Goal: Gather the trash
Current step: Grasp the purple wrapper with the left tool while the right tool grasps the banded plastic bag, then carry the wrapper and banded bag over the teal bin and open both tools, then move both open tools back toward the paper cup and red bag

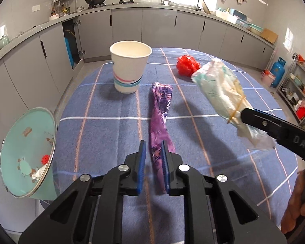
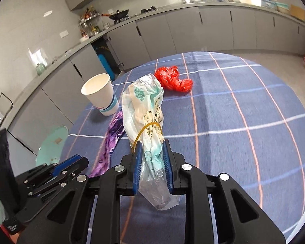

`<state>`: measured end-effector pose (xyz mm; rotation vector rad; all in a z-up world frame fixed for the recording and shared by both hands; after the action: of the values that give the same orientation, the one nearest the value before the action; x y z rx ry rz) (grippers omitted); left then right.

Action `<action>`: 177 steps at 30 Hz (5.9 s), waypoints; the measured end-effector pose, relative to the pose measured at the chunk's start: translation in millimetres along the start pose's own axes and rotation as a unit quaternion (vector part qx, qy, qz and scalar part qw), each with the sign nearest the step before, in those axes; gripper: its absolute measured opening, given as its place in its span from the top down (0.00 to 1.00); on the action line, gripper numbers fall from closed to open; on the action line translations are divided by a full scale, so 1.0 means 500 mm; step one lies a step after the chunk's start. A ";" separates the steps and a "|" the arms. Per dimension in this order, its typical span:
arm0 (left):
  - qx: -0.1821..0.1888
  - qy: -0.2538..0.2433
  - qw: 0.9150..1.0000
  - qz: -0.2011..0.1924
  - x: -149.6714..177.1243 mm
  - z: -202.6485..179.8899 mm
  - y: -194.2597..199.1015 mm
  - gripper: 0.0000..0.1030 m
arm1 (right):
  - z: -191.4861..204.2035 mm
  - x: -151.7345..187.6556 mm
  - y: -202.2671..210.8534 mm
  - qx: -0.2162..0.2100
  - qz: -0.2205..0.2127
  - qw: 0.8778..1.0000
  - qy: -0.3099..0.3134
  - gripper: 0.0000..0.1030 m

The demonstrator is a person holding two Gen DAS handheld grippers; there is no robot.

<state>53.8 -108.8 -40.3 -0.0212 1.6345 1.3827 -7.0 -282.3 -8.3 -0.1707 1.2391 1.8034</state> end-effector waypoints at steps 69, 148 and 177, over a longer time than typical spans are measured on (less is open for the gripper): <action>-0.163 0.148 0.976 0.011 0.217 0.328 0.174 0.73 | 0.386 0.149 -0.061 -0.085 0.041 0.989 0.111 0.78; -0.183 0.188 0.960 0.098 0.217 0.439 0.034 0.31 | 0.498 0.158 -0.244 -0.082 0.083 0.988 0.103 0.64; -0.165 0.067 0.984 0.004 0.009 0.168 0.080 0.06 | 0.138 0.011 -0.025 0.003 -0.042 0.999 -0.005 0.52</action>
<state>82.4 -27.8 -4.6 -0.3081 1.4969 1.6757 23.7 -222.8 13.8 -0.2055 1.2131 1.7260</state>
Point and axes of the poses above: each gripper's, at about its wrist camera, not at the fingertips, and y roughly against the way its jaws point, z to its left, x to its underside, the point moved 1 cm from there along -y, roughly the way its jaws point, and after that the axes turned 15 degrees about -y, right-handed, at the moved point
